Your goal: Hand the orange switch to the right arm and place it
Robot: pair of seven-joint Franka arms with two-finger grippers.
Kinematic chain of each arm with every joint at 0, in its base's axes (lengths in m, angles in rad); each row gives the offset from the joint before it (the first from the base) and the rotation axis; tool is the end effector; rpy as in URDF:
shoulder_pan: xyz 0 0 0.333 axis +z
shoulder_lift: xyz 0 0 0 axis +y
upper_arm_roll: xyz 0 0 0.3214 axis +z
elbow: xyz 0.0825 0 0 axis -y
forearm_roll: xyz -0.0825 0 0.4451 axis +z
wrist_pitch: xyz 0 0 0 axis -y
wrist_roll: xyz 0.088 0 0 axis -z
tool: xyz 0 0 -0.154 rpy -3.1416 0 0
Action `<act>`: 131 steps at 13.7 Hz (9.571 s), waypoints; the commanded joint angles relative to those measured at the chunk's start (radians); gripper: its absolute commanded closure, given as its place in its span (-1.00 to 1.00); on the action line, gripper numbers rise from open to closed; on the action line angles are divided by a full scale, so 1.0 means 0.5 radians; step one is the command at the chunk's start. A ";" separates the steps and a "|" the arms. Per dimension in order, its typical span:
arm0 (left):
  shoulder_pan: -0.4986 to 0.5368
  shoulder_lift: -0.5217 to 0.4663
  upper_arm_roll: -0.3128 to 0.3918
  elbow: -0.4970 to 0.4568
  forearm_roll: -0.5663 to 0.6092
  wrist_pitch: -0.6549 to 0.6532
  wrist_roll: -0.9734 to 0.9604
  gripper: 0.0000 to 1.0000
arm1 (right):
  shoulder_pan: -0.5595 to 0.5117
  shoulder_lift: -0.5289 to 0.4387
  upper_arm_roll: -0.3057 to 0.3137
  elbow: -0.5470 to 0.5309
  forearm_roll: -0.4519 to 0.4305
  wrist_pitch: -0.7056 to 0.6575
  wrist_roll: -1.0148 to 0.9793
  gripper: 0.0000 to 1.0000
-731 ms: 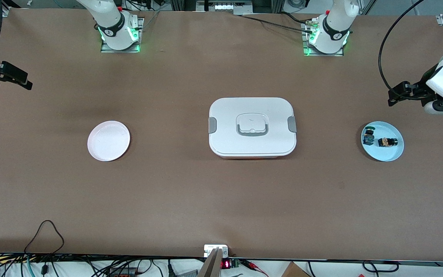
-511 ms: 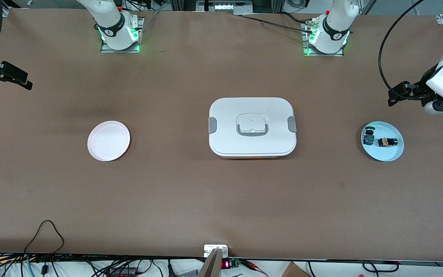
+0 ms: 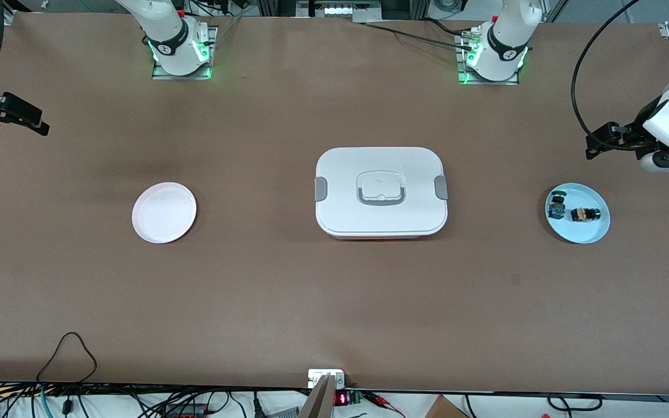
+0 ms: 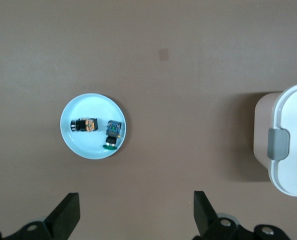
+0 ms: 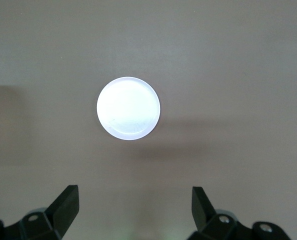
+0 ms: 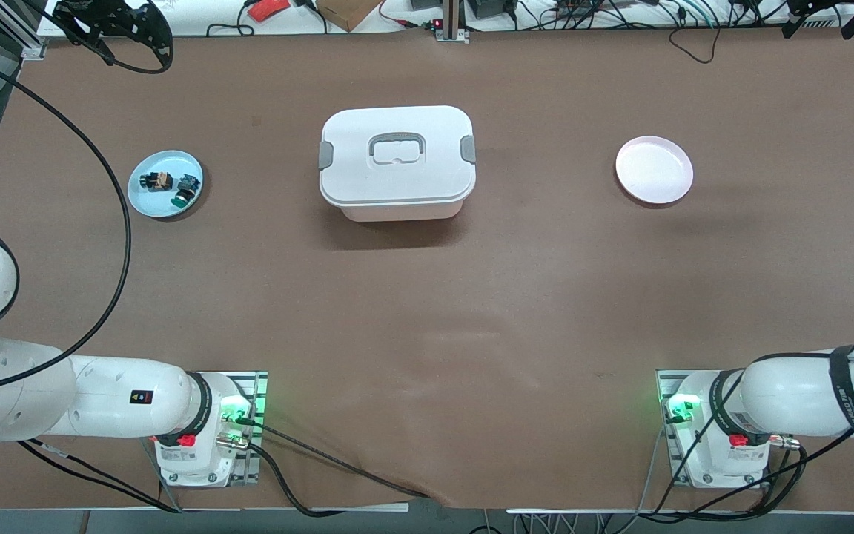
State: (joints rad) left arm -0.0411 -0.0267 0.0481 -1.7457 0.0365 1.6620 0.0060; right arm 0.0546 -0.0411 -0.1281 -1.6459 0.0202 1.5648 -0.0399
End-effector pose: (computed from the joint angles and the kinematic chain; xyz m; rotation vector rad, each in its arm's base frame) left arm 0.6053 0.0098 0.5137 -3.1057 0.0053 0.0889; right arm 0.5973 -0.0420 0.5673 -3.1129 0.0524 0.0605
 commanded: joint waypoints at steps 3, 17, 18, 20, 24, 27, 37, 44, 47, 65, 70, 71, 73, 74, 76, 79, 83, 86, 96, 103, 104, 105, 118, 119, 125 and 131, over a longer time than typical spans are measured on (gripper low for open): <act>-0.022 0.078 -0.001 0.129 -0.036 -0.090 -0.030 -1.00 | -0.026 -0.010 0.029 0.027 -0.028 -0.037 0.018 -1.00; 0.410 0.535 0.020 -0.070 0.114 0.295 0.132 -1.00 | -0.026 -0.004 0.026 0.027 -0.028 -0.059 0.018 -1.00; 0.432 0.556 0.020 -0.125 0.114 0.418 0.175 -1.00 | -0.026 -0.004 0.026 0.027 -0.028 -0.059 0.018 -1.00; 0.502 0.581 0.020 -0.278 0.114 0.715 0.264 -1.00 | -0.026 -0.004 0.026 0.027 -0.028 -0.059 0.018 -1.00; 0.628 0.700 0.017 -0.582 0.114 1.420 0.512 -1.00 | -0.026 -0.001 0.026 0.027 -0.028 -0.059 0.021 -1.00; 0.702 0.814 0.011 -0.809 0.111 1.976 0.577 -1.00 | -0.026 0.002 0.026 0.024 -0.028 -0.059 0.021 -1.00; 0.720 0.912 -0.007 -0.899 0.099 2.109 0.549 -1.00 | -0.026 -0.001 0.026 0.027 -0.028 -0.059 0.018 -1.00; 0.733 0.965 -0.020 -0.899 0.096 2.079 0.543 0.07 | -0.026 0.002 0.026 0.024 -0.028 -0.059 0.018 -1.00; 0.733 0.910 -0.026 -0.853 0.080 1.971 0.543 0.38 | -0.026 0.002 0.029 0.024 -0.028 -0.059 0.021 -1.00; 0.711 0.658 -0.498 -0.313 -1.535 0.367 2.153 0.42 | -0.026 0.045 0.026 0.027 0.015 -0.046 0.021 -1.00; 0.702 0.750 -0.844 -0.249 -2.222 0.321 2.928 0.42 | -0.030 0.073 0.014 0.027 0.729 -0.059 0.024 -1.00; 0.702 0.759 -0.924 -0.248 -2.366 0.321 3.064 0.42 | -0.023 0.079 0.014 0.021 0.842 -0.059 0.028 -1.00; 0.668 0.787 -1.086 -0.245 -2.707 0.345 3.327 0.42 | -0.014 0.131 0.014 0.003 1.148 -0.056 0.037 -1.00; 0.607 0.814 -1.124 -0.221 -2.863 0.357 3.499 0.42 | -0.005 0.131 0.014 -0.082 1.332 -0.022 0.028 -1.00; 0.503 0.894 -1.127 -0.169 -2.963 0.367 3.864 0.51 | 0.004 0.131 0.026 -0.242 1.740 0.003 0.024 -1.00; 0.295 0.931 -1.130 -0.172 -3.333 0.522 4.144 0.55 | 0.090 0.149 0.026 -0.374 2.177 0.030 0.031 -1.00; -0.162 0.931 -1.127 -0.160 -4.127 1.029 4.571 0.55 | 0.188 0.248 0.026 -0.601 2.622 0.046 -0.100 -1.00; -0.289 0.934 -1.127 -0.111 -4.300 1.179 4.611 0.54 | 0.283 0.340 0.026 -0.700 2.828 0.036 -0.193 -1.00; -0.485 0.955 -1.127 0.000 -4.509 1.425 4.648 0.54 | 0.556 0.567 0.026 -0.651 3.172 0.046 -0.557 -1.00; -0.498 0.952 -1.124 -0.003 -4.534 1.437 4.648 0.54 | 0.581 0.573 0.026 -0.657 3.175 0.018 -0.608 -1.00; -0.495 0.952 -1.124 -0.003 -4.534 1.437 4.648 0.54 | 0.581 0.573 0.026 -0.657 3.175 0.018 -0.592 -1.00; -0.495 0.952 -1.124 -0.003 -4.534 1.437 4.648 0.54 | 0.581 0.573 0.026 -0.657 3.175 0.018 -0.592 -1.00; -0.491 0.952 -1.124 0.000 -4.525 1.437 4.648 0.53 | 0.596 0.613 0.026 -0.654 3.316 0.015 -0.589 0.50; -0.491 0.952 -1.124 0.000 -4.528 1.437 4.645 0.53 | 0.596 0.613 0.026 -0.654 3.310 0.009 -0.586 0.79; -0.485 0.952 -1.124 -0.003 -4.525 1.437 4.642 -0.08 | 0.603 0.607 0.026 -0.654 3.310 0.009 -0.604 1.00; -0.424 0.888 -1.121 -0.037 -4.390 1.441 4.327 -1.00 | 0.593 0.601 0.026 -0.651 3.307 0.036 -0.611 1.00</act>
State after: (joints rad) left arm -0.2688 0.4385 -0.5129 -1.7658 -2.1943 2.3703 2.2522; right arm 0.3468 0.2588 -0.1117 -1.9852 1.6601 1.5817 -0.3414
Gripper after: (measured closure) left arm 0.000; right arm 0.595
